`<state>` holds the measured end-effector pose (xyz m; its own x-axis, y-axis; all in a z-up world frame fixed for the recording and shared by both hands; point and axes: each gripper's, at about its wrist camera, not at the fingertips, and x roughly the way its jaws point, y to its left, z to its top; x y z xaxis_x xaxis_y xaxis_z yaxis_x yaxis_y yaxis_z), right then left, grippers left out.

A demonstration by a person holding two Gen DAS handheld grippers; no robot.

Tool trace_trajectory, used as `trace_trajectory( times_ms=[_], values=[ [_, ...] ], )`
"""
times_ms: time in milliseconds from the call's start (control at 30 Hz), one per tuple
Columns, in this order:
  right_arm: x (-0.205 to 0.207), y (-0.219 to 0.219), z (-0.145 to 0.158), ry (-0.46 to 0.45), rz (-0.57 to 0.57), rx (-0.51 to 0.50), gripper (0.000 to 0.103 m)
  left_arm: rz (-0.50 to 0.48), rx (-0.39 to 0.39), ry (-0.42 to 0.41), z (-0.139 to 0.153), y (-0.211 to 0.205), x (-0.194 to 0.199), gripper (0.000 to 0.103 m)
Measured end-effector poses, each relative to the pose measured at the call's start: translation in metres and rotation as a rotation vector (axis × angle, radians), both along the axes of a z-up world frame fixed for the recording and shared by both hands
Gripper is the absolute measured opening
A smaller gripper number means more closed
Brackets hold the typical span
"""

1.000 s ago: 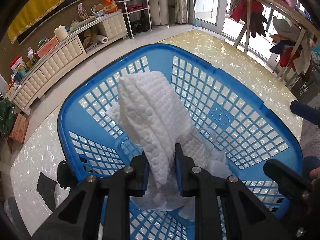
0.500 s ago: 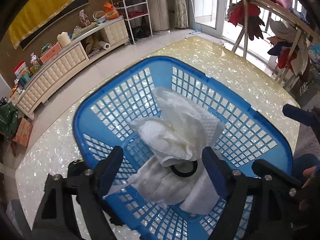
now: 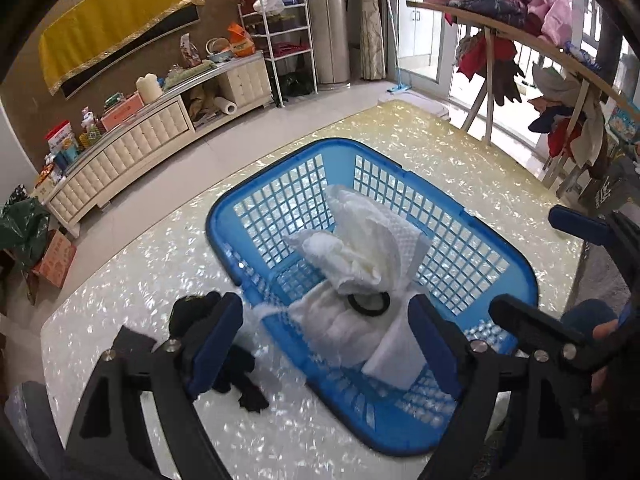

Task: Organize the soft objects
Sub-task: 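Move both grippers toward the black square pad and black plush toy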

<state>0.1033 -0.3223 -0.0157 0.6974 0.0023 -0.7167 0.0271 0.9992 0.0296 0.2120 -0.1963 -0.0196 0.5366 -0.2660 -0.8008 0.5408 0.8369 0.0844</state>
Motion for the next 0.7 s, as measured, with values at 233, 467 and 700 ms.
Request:
trace_trajectory(
  times_ms=[233,467,700],
  values=[
    [-0.013,0.023,0.015,-0.017,0.031,-0.02,0.103,0.059,-0.035,-0.011,0.01,0.039,-0.025,0.093],
    [-0.023,0.055,0.018,-0.009,0.089,-0.04,0.103,0.123,-0.027,-0.01,0.006,0.086,-0.051,0.094],
    [-0.024,0.09,0.011,0.022,0.156,-0.052,0.103,0.191,-0.037,-0.011,0.006,0.138,-0.069,0.094]
  ],
)
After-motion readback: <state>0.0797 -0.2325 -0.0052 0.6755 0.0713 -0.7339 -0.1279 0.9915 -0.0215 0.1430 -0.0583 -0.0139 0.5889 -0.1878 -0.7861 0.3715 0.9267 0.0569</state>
